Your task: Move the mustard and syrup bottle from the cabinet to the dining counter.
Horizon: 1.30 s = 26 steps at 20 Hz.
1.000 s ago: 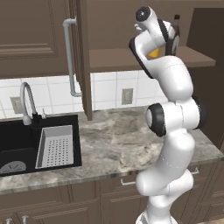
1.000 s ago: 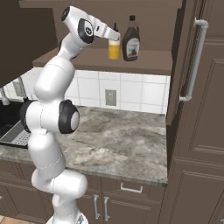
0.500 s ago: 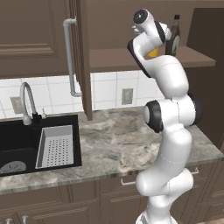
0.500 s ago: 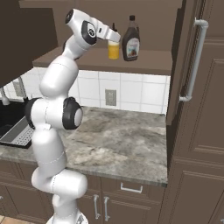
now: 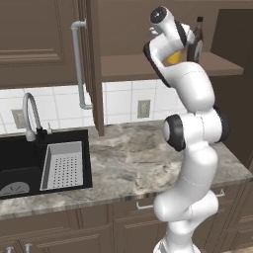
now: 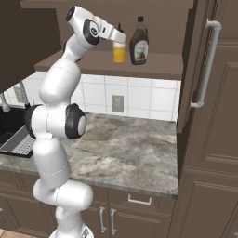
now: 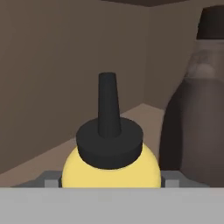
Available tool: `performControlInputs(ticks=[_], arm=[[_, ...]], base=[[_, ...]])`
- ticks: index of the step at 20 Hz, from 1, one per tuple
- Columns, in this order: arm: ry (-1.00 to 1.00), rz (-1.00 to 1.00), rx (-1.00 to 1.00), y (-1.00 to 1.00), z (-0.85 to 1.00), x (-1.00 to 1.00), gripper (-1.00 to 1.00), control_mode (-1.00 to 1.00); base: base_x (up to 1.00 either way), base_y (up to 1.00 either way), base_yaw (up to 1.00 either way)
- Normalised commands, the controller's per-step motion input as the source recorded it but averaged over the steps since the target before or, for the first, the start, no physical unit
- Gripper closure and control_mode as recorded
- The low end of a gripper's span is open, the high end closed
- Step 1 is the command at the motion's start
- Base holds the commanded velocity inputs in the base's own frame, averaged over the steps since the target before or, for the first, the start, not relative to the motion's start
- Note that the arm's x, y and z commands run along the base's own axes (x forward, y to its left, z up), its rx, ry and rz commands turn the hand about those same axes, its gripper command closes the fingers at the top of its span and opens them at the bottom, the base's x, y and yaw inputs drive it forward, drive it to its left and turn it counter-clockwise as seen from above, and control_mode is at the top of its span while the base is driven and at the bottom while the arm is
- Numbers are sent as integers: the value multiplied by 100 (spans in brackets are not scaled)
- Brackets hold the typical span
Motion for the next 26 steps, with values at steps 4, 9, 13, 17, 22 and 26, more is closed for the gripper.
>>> performControlInputs(ticks=[4,9,13,17,22,26], arm=[[-1,0,0,0,0,-69,100,-100],[-4,0,0,0,0,-92,100,-100],[-13,0,0,0,6,-100,100,-100],[-11,0,0,0,44,-100,100,-100],[-2,5,0,4,30,-100,100,-100],[0,8,0,10,4,-100,100,-100]], base=[[0,0,0],[0,0,0],[0,0,0],[0,0,0],[0,0,0],[0,0,0]])
